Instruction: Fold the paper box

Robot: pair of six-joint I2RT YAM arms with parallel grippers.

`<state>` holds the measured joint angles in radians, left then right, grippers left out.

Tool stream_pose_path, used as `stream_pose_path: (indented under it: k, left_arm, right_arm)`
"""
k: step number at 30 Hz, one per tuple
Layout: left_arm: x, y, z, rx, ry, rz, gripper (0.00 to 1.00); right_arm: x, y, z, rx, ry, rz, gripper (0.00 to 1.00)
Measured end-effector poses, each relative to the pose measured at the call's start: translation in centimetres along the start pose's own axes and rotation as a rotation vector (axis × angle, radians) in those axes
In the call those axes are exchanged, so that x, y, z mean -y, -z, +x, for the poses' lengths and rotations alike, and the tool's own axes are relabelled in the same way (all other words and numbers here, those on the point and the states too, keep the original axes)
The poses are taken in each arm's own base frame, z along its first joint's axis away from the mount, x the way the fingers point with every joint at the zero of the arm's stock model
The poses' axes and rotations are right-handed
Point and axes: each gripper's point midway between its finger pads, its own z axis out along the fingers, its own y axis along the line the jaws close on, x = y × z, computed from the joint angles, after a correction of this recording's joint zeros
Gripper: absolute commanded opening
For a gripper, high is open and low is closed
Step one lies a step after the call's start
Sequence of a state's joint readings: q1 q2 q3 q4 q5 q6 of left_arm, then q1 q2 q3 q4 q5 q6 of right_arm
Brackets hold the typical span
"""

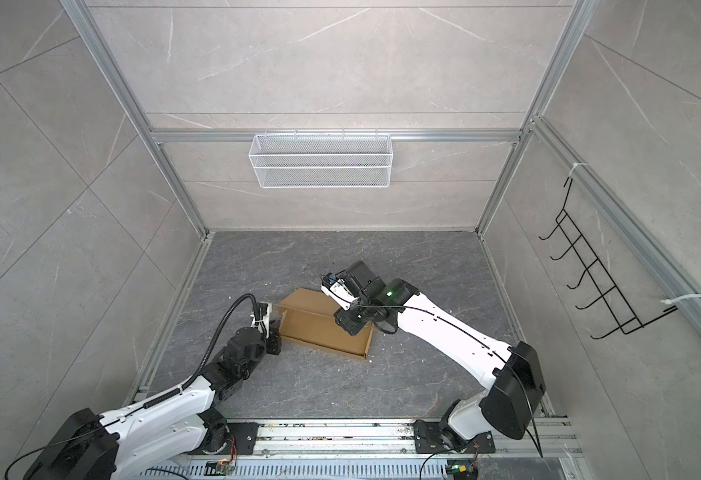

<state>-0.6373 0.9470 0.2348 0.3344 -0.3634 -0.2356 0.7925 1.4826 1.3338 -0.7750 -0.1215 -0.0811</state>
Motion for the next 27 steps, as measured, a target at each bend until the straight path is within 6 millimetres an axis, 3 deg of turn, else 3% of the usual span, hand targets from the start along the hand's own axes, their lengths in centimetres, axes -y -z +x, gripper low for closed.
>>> stream_pose_path:
  k: [6, 15, 27]
  left_arm:
    - [-0.4, 1.4, -0.7, 0.017, 0.028, 0.0, 0.36]
    - [-2.1, 4.0, -2.0, 0.033, 0.067, -0.06, 0.38]
    - [-4.6, 8.0, -7.4, 0.049, 0.093, -0.201, 0.38]
  right_arm:
    - [-0.2, -0.2, 0.0, 0.001, -0.003, -0.011, 0.32]
    - [-0.5, -1.8, 0.9, -0.03, -0.019, -0.025, 0.33]
    - [-2.1, -4.0, 3.1, -0.068, -0.035, -0.055, 0.4]
